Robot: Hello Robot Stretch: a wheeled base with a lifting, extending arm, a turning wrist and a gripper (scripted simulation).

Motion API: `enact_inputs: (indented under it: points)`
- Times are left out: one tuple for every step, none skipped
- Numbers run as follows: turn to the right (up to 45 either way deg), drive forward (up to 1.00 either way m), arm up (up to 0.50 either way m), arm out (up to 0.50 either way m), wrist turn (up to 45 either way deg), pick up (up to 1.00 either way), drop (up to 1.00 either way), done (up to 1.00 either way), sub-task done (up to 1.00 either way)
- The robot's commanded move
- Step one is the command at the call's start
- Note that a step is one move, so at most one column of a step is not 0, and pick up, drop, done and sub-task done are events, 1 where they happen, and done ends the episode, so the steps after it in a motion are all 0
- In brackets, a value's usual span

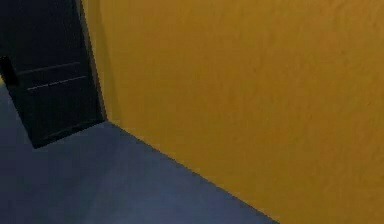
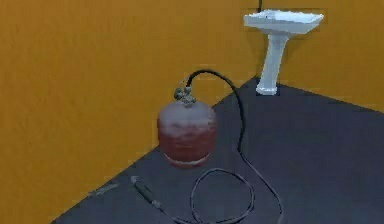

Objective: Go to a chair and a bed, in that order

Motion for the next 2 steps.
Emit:
enact_inputs:
  points:
    - [-45.0, 0.0, 0.0, 0.0, 0.0, 0.0, 0.0, 0.0, 0.0]
    - [-3.0, 0.0, 0.0, 0.0, 0.0, 0.0, 0.0, 0.0, 0.0]
